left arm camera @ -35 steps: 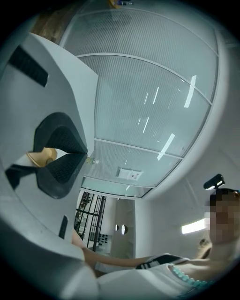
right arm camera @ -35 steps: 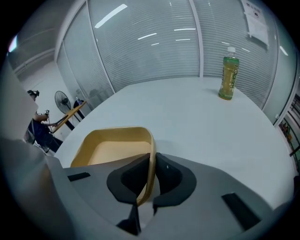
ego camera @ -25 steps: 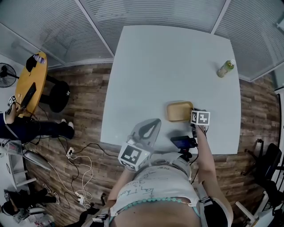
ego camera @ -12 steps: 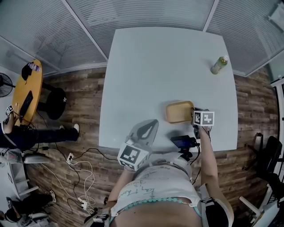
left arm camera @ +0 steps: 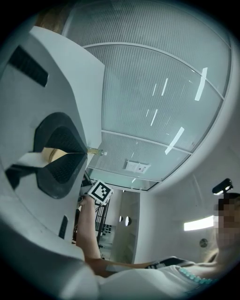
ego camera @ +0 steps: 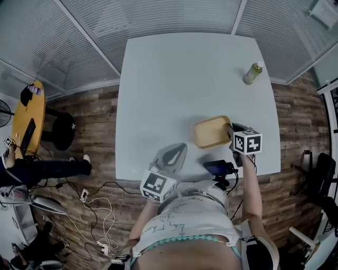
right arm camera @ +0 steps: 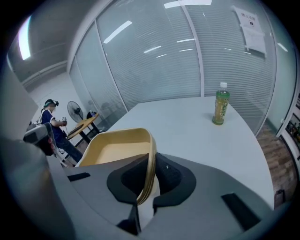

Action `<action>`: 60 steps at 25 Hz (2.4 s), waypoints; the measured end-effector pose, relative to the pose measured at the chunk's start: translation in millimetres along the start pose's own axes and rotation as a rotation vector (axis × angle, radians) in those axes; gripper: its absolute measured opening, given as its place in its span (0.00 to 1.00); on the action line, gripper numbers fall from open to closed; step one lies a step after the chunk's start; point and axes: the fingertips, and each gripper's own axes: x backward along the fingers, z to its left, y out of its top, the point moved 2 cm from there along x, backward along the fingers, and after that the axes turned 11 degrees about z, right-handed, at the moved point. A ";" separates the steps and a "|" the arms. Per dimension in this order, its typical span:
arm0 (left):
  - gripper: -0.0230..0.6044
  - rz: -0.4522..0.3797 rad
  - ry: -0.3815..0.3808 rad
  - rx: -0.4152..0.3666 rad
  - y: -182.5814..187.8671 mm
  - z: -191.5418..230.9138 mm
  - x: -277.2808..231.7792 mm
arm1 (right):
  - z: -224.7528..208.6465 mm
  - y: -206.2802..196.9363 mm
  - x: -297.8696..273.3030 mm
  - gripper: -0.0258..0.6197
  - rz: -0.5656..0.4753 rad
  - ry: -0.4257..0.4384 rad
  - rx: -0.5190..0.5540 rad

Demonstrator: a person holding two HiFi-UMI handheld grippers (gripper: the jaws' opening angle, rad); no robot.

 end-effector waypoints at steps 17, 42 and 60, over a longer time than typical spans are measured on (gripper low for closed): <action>0.04 0.049 -0.029 -0.032 -8.6 -4.6 -11.1 | 35.3 30.5 88.6 0.07 -0.158 0.020 0.060; 0.04 0.064 -0.010 -0.041 -13.8 -5.4 -9.5 | 29.8 24.0 92.5 0.07 -0.168 0.004 0.069; 0.04 0.077 -0.005 -0.037 -15.8 1.1 -7.5 | 28.4 26.8 82.3 0.07 -0.153 0.000 0.067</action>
